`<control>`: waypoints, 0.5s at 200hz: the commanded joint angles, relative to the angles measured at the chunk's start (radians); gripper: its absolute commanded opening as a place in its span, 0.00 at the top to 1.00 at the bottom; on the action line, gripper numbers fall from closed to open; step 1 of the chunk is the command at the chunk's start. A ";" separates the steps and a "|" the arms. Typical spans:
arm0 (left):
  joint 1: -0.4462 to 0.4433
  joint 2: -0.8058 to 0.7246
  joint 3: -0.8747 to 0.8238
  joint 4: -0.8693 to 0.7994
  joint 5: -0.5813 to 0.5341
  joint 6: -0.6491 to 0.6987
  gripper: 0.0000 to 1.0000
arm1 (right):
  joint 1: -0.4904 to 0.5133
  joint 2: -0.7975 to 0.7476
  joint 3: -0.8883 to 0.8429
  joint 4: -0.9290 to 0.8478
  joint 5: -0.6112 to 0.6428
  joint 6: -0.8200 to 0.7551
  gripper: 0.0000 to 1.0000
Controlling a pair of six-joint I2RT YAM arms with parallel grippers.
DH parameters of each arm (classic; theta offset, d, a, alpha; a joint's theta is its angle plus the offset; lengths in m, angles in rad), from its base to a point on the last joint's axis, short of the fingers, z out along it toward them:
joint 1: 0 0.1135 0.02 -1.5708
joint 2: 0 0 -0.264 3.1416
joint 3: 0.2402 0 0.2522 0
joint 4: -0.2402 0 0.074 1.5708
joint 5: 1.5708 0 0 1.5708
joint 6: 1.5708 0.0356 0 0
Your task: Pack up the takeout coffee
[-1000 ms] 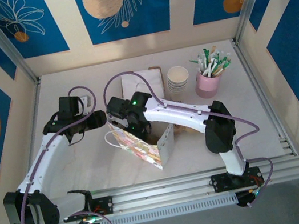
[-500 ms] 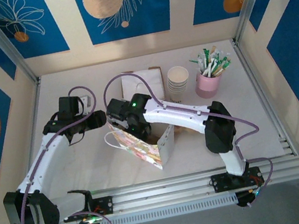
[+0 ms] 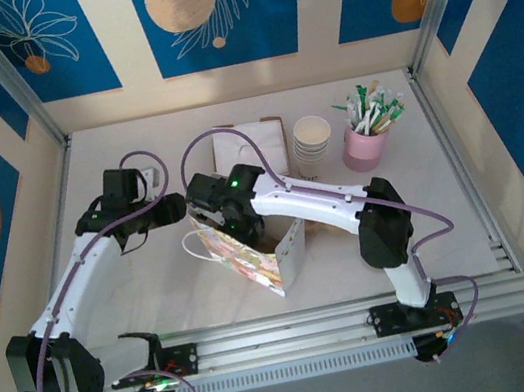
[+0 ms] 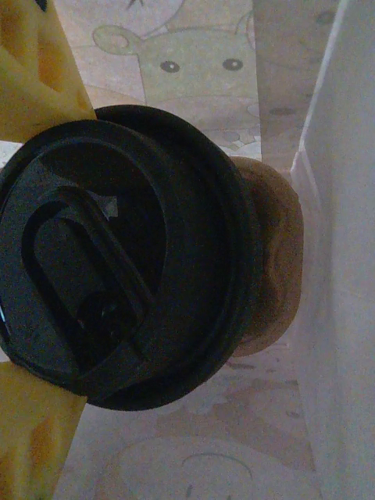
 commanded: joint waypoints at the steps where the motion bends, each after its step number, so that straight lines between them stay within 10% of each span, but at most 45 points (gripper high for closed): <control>1: 0.008 -0.004 -0.012 0.020 0.017 -0.004 0.35 | 0.009 0.032 0.000 -0.072 -0.015 0.019 0.41; 100: 0.008 0.001 -0.011 0.020 0.011 -0.005 0.35 | -0.003 0.041 -0.067 -0.051 -0.025 0.040 0.41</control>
